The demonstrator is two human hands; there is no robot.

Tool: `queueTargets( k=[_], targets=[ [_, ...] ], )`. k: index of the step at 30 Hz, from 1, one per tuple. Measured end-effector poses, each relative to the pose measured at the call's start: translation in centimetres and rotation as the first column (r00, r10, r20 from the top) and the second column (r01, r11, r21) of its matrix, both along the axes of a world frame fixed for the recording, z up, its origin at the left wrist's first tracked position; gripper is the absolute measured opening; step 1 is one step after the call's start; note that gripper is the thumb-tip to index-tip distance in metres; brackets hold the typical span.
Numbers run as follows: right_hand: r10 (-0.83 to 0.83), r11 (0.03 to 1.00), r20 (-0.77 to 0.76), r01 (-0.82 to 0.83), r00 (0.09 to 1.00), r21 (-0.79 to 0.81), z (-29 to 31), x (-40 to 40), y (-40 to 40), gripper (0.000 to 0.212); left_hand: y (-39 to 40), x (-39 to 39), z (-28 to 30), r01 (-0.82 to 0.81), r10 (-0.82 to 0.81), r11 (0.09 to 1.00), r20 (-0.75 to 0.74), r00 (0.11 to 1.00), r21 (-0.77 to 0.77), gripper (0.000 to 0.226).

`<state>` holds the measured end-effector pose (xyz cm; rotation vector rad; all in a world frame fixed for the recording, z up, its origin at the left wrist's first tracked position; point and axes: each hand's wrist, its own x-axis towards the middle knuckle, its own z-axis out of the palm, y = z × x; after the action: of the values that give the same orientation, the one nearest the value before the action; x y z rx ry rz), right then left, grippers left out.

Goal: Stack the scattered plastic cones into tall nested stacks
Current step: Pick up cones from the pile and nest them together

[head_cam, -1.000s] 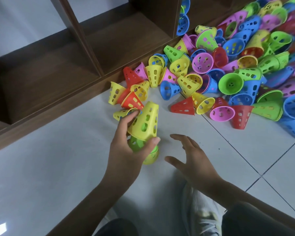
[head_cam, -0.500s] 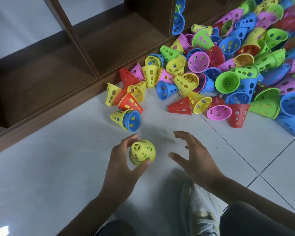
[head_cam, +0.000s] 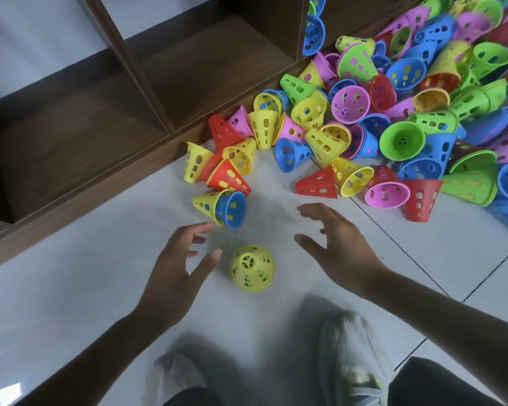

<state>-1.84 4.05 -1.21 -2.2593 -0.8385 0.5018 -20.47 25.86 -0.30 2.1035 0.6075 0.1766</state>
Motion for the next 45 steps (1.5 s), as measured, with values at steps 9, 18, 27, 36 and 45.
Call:
queueTargets(
  k=[9, 18, 27, 36, 45],
  targets=[
    [0.142, 0.974, 0.436, -0.047, 0.889, -0.220, 0.1, 7.0, 1.4, 0.059, 3.3, 5.2, -1.3, 0.009, -0.006, 0.987, -0.022, 1.000, 0.160, 0.053],
    [0.346, 0.874, 0.537, -0.056, 0.769, -0.483, -0.7, 10.7, 1.3, 0.071, 4.2, 7.5, -3.0, 0.014, 0.029, 0.952, -0.136, 0.990, 0.307, 0.053],
    [0.366, 0.875, 0.553, -0.074, 0.748, -0.478, -1.6, 10.6, 0.3, 0.061, 4.1, 6.6, -2.2, -0.092, 0.102, 0.969, -0.033, 0.994, 0.230, 0.039],
    [0.044, 0.996, 0.293, -0.019, 0.955, -0.086, 0.3, 6.3, 1.1, 0.062, 3.4, 5.3, -2.1, -0.260, 0.266, 0.951, -0.015, 0.964, 0.166, 0.029],
    [-0.139, 0.961, -0.295, 0.201, 0.945, 0.190, 4.4, -0.8, 2.6, 0.041, 3.4, 2.4, -1.9, -0.365, 0.386, 0.917, -0.133, 0.913, 0.157, 0.019]
  ],
)
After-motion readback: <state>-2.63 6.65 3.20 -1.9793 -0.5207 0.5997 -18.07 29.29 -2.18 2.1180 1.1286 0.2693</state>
